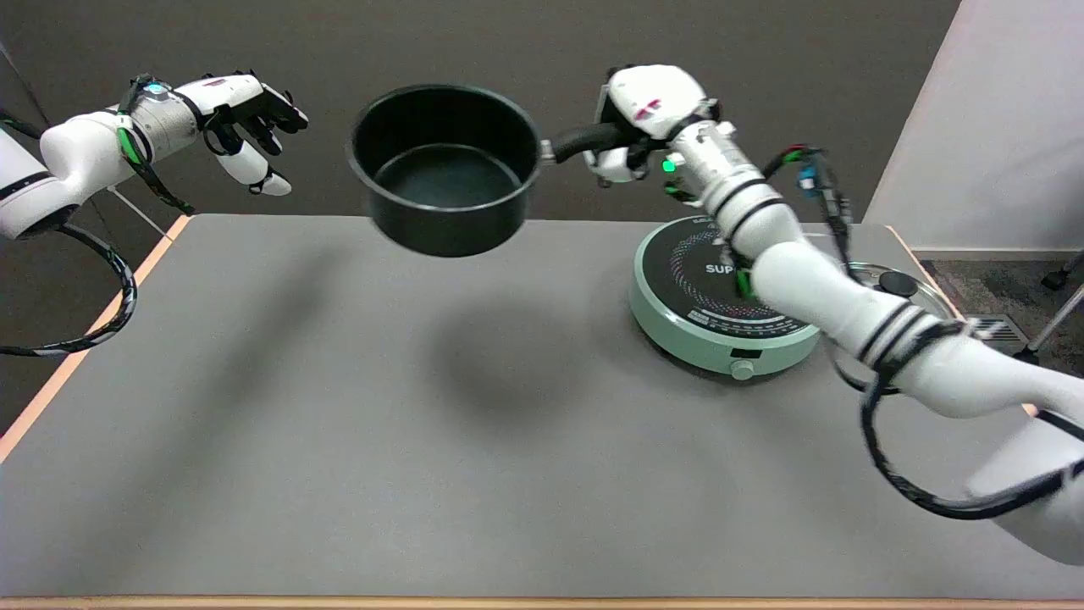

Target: Place the pot onto the induction cooker.

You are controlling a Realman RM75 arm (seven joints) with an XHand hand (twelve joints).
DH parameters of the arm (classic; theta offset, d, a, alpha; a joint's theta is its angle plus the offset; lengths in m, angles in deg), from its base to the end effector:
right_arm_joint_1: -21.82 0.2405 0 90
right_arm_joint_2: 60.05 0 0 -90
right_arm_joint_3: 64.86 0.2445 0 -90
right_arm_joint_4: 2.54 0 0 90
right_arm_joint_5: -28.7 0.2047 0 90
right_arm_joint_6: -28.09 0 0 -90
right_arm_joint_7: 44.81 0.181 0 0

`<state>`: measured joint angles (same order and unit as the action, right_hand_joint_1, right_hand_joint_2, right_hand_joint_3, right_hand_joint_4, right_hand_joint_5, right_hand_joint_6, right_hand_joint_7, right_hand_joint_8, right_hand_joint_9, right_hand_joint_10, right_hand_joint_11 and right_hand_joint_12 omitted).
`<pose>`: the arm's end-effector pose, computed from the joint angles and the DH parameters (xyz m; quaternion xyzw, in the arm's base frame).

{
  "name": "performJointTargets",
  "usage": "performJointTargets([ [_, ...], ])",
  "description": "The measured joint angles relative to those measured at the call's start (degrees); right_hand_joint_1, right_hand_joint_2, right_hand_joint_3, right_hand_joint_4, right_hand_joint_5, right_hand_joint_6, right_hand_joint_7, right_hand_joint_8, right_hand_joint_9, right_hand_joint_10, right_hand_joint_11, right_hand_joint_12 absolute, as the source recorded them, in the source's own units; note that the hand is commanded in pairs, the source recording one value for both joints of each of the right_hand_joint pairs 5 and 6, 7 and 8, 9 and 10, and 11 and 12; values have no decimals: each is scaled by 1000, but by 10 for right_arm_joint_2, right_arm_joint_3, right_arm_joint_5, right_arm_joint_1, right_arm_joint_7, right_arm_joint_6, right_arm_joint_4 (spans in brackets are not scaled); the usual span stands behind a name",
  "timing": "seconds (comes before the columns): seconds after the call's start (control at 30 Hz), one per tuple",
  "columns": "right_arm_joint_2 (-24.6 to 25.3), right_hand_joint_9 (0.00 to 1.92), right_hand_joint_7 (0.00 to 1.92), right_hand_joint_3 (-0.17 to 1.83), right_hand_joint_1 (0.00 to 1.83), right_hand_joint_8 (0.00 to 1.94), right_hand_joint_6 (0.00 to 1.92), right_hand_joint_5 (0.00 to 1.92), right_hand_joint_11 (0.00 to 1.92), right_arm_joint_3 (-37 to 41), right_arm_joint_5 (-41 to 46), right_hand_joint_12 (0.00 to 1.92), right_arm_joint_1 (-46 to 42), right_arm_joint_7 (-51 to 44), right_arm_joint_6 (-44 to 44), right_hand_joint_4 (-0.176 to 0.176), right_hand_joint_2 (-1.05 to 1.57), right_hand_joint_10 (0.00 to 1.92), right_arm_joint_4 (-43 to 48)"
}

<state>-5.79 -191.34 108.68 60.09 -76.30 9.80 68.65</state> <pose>-0.1049 -0.4935 0.3117 0.7349 0.0766 0.1159 0.6638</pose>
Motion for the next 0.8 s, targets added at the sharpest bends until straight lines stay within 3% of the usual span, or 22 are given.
performJointTargets([
  [0.4, -119, 1569, 1569, 816, 911, 1569, 1569, 1569, 1569, 126, 73, 1569, -137, -31, 6, -102, 1424, 1569, 97],
  [0.8, -198, 1570, 1570, 798, 909, 1570, 1570, 1570, 1570, 291, 107, 1570, -306, -45, 10, -102, 1428, 1570, 156],
])
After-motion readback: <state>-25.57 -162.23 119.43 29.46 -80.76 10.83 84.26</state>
